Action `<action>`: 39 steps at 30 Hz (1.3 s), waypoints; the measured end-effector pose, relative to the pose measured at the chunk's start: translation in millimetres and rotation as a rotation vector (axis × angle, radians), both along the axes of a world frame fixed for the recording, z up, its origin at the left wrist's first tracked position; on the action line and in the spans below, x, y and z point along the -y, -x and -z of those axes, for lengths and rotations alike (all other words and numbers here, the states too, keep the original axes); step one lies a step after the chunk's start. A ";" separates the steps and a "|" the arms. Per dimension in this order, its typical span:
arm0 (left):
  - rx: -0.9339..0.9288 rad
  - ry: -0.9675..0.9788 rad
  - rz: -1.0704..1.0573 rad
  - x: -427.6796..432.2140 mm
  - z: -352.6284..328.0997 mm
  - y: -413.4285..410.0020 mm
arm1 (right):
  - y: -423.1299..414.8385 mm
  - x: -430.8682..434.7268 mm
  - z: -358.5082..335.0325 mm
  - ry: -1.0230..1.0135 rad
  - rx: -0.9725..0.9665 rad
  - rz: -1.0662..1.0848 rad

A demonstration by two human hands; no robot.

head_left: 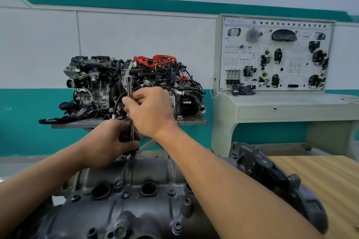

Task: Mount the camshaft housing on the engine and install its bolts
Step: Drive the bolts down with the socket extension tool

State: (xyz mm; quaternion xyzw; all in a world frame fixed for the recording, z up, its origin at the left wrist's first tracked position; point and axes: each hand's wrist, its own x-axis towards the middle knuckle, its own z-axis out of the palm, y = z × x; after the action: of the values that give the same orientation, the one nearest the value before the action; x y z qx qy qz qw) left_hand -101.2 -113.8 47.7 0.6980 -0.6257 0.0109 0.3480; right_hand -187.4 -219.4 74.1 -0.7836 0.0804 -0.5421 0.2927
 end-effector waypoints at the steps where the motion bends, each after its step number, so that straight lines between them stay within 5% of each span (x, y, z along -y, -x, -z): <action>1: 0.004 -0.001 0.004 0.1 -0.7 0.4 | -0.5 -0.1 0.6 0.011 0.001 0.014; 11: 0.064 0.066 0.024 -2.2 5.8 1.0 | 1.8 1.9 3.2 -0.100 0.023 -0.057; 19: 0.102 0.123 -0.004 -3.8 9.8 -0.2 | 14.0 -4.0 2.4 -0.005 0.030 -0.137; 23: -0.100 0.293 -0.017 0.9 5.7 -7.5 | 12.9 2.0 -10.8 -0.137 0.165 -0.179; 39: -0.260 -0.047 0.195 49.5 -28.4 51.5 | 78.3 35.9 -45.5 -0.033 -0.173 -0.096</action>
State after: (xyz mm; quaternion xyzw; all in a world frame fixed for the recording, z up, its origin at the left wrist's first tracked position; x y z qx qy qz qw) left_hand -152.7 -163.4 76.1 0.6376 -0.6403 -0.1280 0.4088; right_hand -265.7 -255.3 119.6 -0.8253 0.0768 -0.4565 0.3233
